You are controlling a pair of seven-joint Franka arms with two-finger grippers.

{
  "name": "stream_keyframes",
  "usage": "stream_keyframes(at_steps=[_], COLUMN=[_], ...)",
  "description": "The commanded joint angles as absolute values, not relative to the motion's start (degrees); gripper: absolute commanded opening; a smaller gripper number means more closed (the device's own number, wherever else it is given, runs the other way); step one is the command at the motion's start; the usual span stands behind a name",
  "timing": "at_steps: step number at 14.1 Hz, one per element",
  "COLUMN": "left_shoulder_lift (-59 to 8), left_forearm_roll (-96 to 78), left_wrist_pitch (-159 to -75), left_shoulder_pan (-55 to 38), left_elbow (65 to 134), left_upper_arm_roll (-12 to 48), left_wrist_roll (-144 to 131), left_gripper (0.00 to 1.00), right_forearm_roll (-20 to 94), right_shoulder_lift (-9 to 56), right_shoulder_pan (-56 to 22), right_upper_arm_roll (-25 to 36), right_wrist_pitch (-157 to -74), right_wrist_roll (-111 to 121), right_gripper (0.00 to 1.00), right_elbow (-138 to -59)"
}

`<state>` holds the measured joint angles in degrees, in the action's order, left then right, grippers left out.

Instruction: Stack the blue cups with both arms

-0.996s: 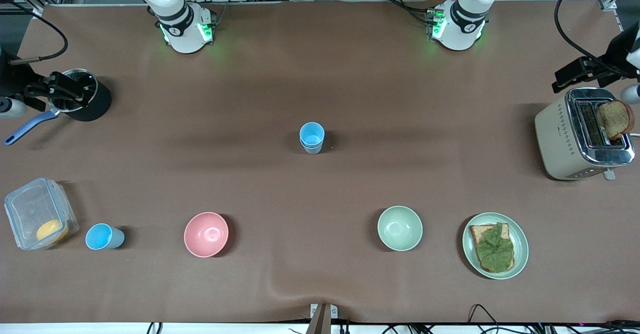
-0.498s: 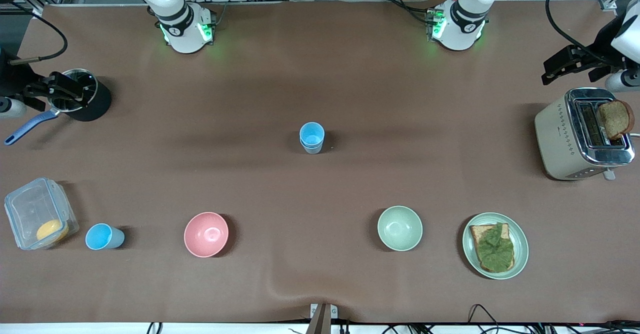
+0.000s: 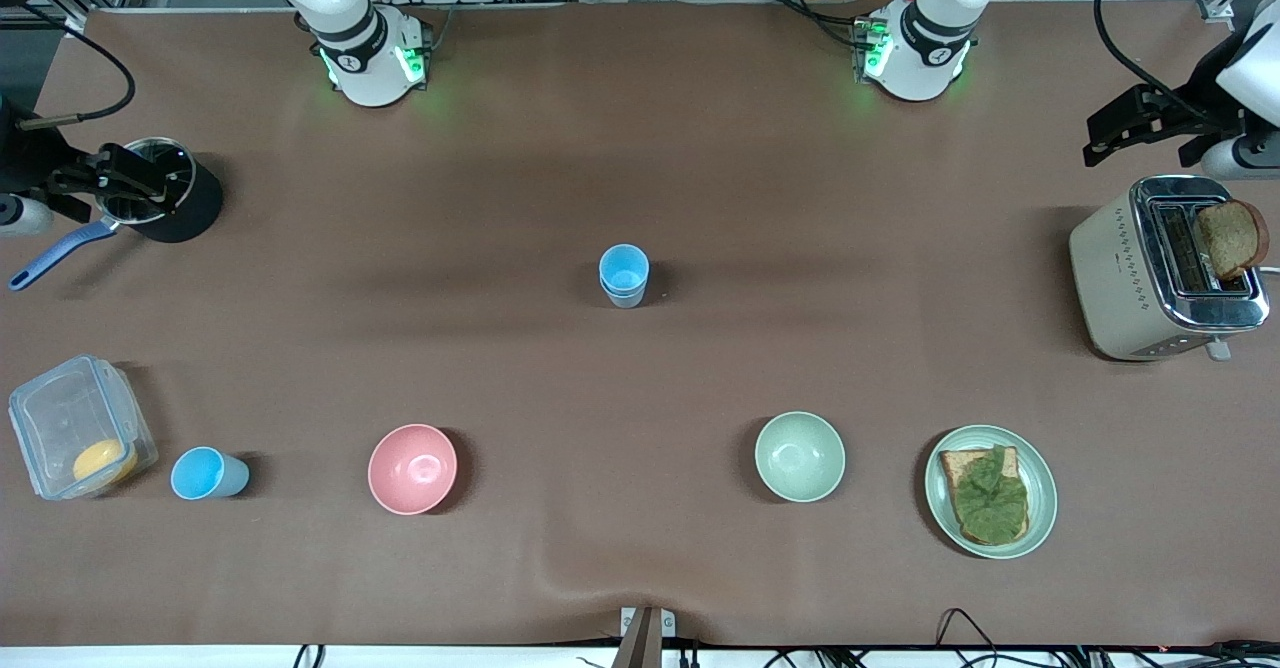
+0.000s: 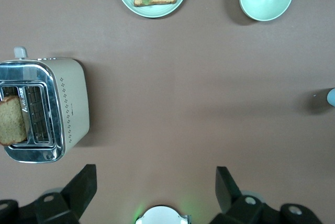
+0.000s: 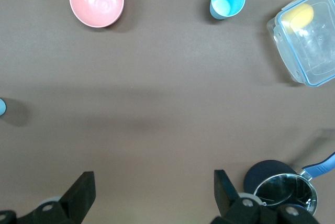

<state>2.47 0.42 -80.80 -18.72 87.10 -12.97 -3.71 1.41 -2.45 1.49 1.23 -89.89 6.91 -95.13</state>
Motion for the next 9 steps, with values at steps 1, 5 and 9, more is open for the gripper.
stream_keyframes(at_steps=[1, 5, 9], left_shoulder_lift=[1.9, 2.0, 1.9], left_forearm_roll=[2.6, 3.1, 3.1], left_wrist_pitch=[-79.9, -79.8, -79.9], left_shoulder_pan=[-18.8, -18.3, -19.0], left_elbow=[86.0, 86.0, 86.1], left_upper_arm_roll=[-12.8, -12.9, -12.9], left_wrist_roll=[-1.0, 1.8, 2.0], left_gripper=[1.00, 1.00, 1.00], right_forearm_roll=[1.0, 1.0, 1.0], right_shoulder_lift=[-2.8, -2.8, -2.8], right_shoulder_pan=[1.8, 1.8, 1.7], right_upper_arm_roll=[1.1, 1.1, 1.1], right_wrist_pitch=[-89.4, -89.3, -89.3], right_wrist_roll=[7.4, 7.4, 7.4], right_gripper=[1.00, 1.00, 1.00], right_elbow=[-94.9, -94.9, -94.9])
